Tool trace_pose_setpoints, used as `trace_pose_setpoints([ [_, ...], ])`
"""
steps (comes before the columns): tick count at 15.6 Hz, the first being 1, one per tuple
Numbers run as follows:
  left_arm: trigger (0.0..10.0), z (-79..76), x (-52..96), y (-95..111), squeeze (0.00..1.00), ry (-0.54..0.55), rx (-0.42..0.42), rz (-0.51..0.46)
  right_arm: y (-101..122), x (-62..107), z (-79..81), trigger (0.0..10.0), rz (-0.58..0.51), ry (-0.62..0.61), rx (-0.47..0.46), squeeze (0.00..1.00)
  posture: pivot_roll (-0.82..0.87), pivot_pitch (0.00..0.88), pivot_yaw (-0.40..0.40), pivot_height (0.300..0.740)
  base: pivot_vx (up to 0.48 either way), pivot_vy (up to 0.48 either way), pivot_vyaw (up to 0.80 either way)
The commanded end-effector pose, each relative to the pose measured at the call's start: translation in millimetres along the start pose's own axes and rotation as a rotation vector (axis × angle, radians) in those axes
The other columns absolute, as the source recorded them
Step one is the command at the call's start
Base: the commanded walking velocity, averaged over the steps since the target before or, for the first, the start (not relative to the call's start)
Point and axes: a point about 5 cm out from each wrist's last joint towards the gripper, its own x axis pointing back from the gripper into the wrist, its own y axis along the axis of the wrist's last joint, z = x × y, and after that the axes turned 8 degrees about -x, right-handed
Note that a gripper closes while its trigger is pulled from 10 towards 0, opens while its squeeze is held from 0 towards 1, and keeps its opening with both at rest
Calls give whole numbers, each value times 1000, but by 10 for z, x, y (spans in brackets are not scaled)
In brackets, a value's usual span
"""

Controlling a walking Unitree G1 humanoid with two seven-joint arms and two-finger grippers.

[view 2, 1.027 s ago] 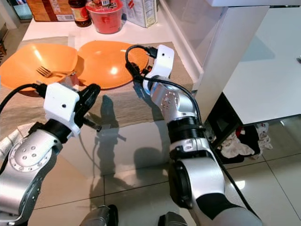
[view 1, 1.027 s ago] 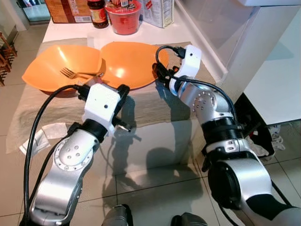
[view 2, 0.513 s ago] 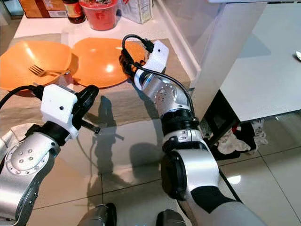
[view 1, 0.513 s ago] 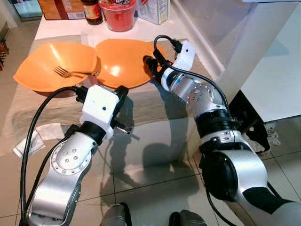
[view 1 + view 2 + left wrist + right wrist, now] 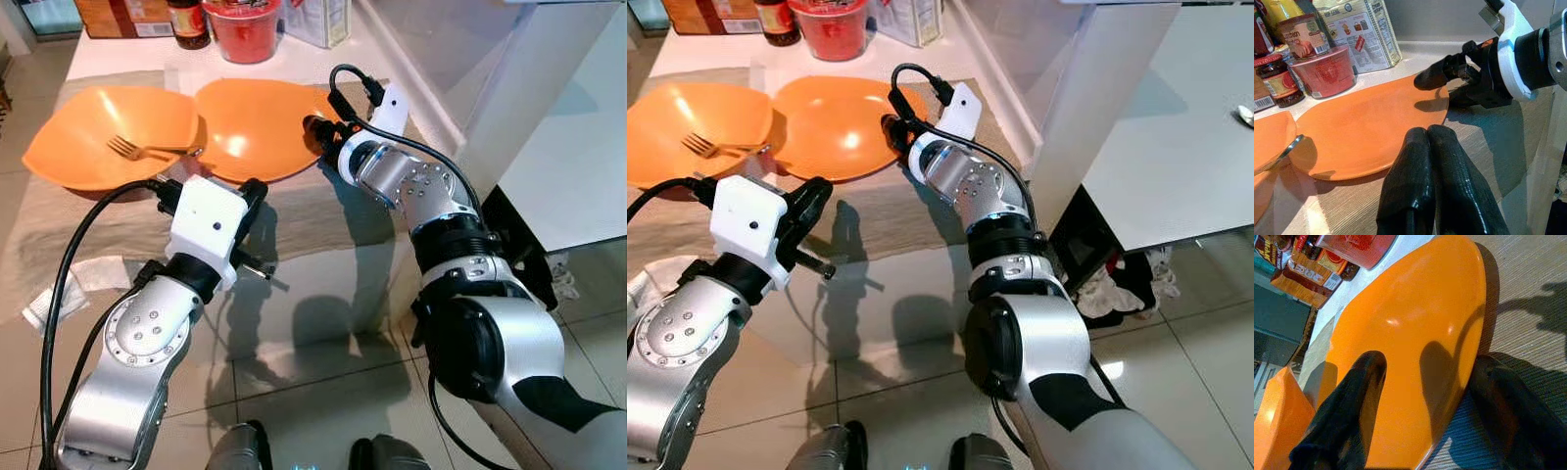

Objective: Setting the table

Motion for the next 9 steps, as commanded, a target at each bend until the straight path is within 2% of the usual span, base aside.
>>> trace_pose_setpoints([
  [1,10000,-12,29,36,0,6,-5,-6,-118,-31,20,0,62,-4,-10,0,3,187,-30,740,0,0,0],
  [9,10000,-10,34,47,0,15,-2,-5,-148,-29,-82,0,118,-53,-2,0,0,187,-42,740,0,0,0],
])
